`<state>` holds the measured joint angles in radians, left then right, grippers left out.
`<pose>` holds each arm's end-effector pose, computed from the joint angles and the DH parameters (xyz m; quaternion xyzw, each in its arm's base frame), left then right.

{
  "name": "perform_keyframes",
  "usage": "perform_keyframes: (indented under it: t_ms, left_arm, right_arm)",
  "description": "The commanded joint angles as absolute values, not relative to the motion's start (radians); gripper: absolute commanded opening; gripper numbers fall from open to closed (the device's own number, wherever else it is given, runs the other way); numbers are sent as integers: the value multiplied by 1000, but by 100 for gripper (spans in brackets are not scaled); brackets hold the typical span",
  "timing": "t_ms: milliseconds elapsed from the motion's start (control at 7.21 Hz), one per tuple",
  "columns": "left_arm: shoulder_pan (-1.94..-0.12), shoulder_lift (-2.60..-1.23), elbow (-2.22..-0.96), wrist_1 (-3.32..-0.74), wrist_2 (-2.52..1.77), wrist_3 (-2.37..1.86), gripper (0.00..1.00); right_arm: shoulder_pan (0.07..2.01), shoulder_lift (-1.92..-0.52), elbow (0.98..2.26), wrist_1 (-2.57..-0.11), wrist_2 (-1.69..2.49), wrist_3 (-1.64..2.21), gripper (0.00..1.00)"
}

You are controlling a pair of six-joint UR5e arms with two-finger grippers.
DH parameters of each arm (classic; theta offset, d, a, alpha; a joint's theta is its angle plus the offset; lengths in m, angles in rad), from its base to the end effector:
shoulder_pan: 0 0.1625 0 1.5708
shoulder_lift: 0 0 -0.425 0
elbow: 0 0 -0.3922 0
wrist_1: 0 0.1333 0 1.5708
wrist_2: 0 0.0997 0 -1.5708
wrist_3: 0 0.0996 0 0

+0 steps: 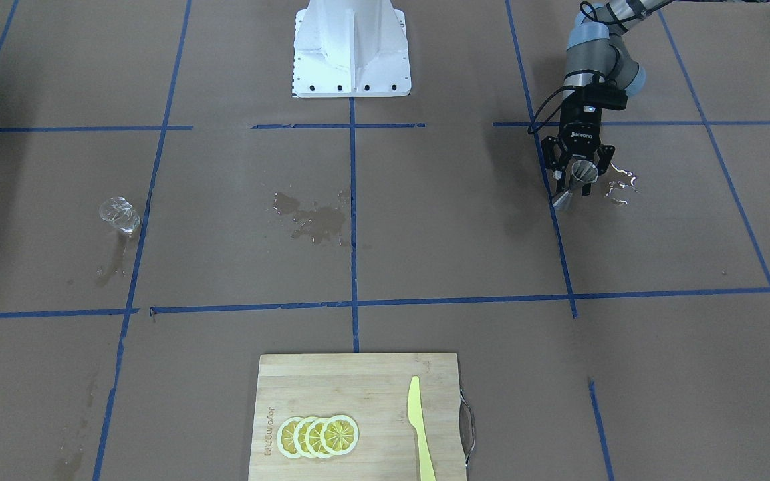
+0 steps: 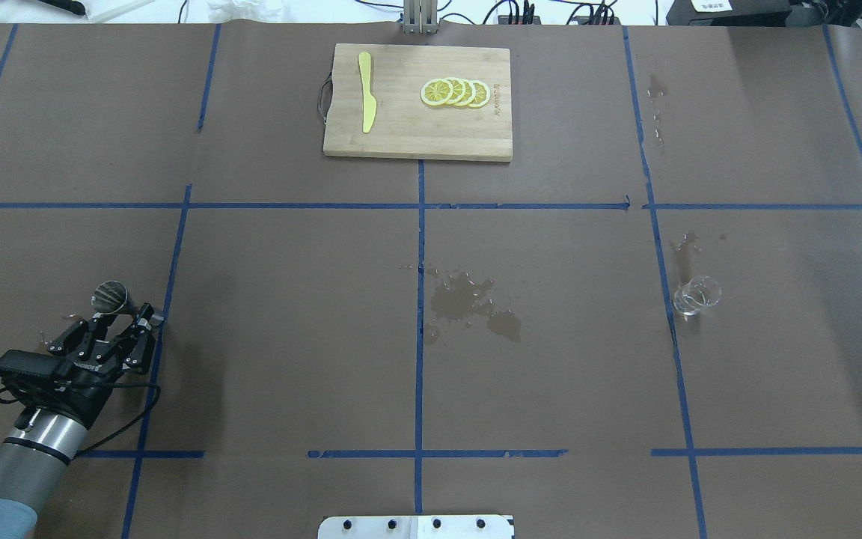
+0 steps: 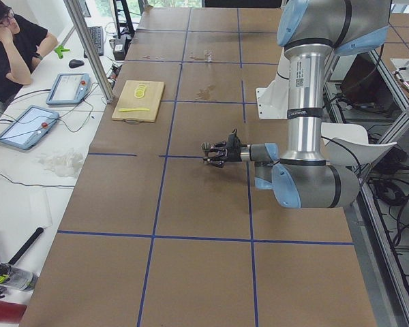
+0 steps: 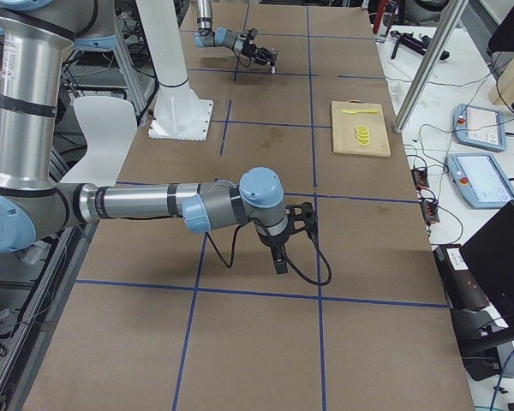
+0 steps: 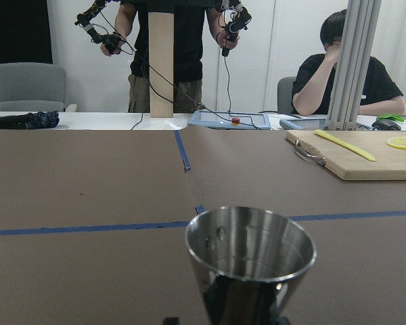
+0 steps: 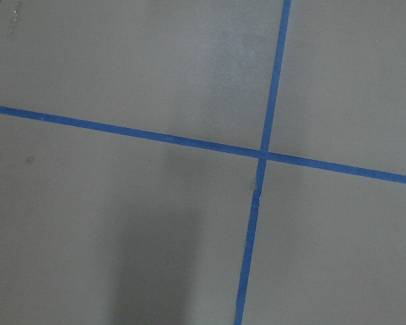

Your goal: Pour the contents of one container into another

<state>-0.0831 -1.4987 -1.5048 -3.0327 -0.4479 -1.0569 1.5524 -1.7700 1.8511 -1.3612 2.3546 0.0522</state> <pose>0.4041 -0.2575 0.5543 0.5544 0.3738 -0.1770 0.7222 0.0552 -0.4236 0.5863 0.1204 -0.3824 -0.0399 0.9152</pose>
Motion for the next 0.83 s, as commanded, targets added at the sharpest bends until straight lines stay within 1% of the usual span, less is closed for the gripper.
perform_keyframes:
  t_ms: [0,139,277,416,693]
  left_arm:
    - [-78,-1499,-1505,-3033,-448,-1057,55]
    - [-78,-1499,-1505,-3033,-448,-1057,46]
    - [-78,-1499,-1505,-3033,-448,-1057,16]
    - [-74,-1497,-1505,-3033,-448,-1057,0]
    - [-74,-1482,-1508,-3081,-451,-1046,0]
  right_arm:
    - [1552,-1770,1850,-1361,2355,52,100]
    - [1552,-1770,1850,-1362,2355,52,100]
    - [1552,-1770,1850,-1362,2355,52,100]
    - [1552,-1770,1850,-1361,2355,52,100]
    - [1554,-1770,1850,-1361,2355,52,100]
